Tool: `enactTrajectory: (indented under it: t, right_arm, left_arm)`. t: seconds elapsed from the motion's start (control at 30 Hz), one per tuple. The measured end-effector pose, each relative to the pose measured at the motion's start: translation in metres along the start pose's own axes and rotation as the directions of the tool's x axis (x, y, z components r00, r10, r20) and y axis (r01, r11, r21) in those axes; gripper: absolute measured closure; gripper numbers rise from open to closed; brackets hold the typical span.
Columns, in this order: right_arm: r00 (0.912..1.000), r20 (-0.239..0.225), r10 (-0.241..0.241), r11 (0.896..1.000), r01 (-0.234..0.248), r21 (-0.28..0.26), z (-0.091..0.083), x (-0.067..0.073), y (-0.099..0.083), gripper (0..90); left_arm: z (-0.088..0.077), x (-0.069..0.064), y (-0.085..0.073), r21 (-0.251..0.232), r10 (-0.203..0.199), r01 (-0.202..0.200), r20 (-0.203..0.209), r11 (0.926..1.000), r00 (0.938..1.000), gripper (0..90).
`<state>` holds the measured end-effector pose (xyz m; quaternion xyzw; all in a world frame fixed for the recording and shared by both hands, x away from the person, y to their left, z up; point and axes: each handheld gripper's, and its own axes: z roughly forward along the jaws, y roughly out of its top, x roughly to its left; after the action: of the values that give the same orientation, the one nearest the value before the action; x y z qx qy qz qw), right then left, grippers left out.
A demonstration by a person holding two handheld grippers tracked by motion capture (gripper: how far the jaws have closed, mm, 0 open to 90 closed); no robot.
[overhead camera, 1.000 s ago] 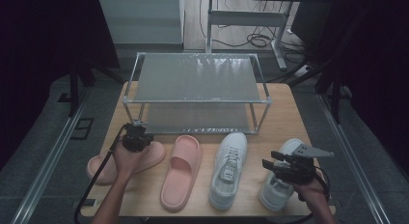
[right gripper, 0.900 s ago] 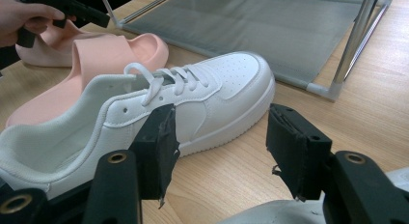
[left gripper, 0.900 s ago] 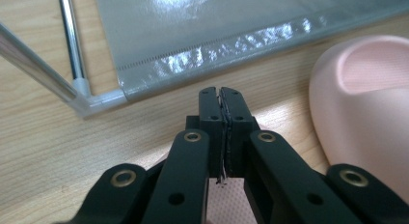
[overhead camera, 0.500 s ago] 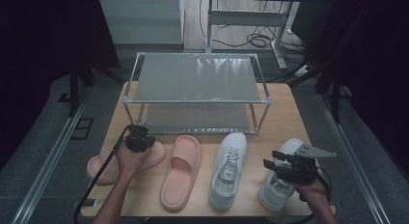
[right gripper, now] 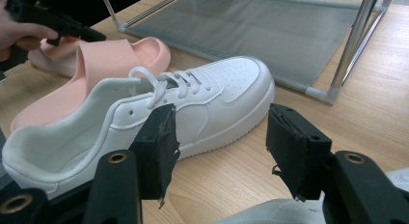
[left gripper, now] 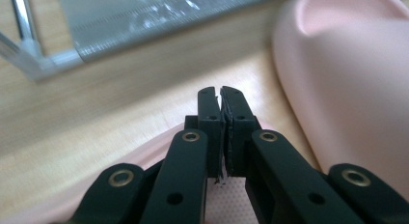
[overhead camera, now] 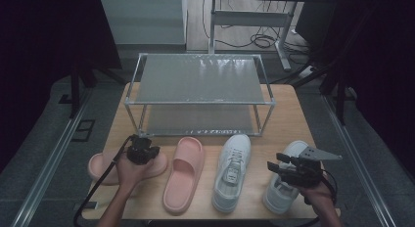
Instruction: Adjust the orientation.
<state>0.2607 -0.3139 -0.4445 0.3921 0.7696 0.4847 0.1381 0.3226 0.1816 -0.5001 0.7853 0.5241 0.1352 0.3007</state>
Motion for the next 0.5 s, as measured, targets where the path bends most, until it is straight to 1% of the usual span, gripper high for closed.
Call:
enactTrajectory:
  t: [0.2, 0.3, 0.33, 0.5]
  right_arm:
    - [1.0000, -0.001, -0.006, 1.000, 0.006, -0.003, -0.001, 0.002, 0.001, 45.1]
    - [1.0000, -0.001, -0.009, 1.000, 0.009, -0.001, 0.000, 0.003, 0.001, 45.1]
    - [0.9999, -0.001, -0.011, 1.000, 0.011, 0.001, 0.000, 0.003, 0.001, 45.1]
    - [0.9999, -0.003, -0.012, 1.000, 0.012, 0.003, 0.000, 0.004, 0.001, 45.1]
  left_arm:
    - [-0.015, -0.011, -0.023, -0.010, 0.020, -0.020, 0.035, 0.9997, 0.9992, 88.1]
    - [-0.023, -0.016, -0.033, -0.012, 0.038, -0.037, 0.039, 0.9992, 0.9985, 88.1]
    - [-0.025, -0.017, -0.037, -0.010, 0.042, -0.042, 0.047, 0.9991, 0.9980, 88.0]
    - [-0.038, -0.021, -0.055, -0.014, 0.045, -0.044, 0.061, 0.9989, 0.9972, 88.1]
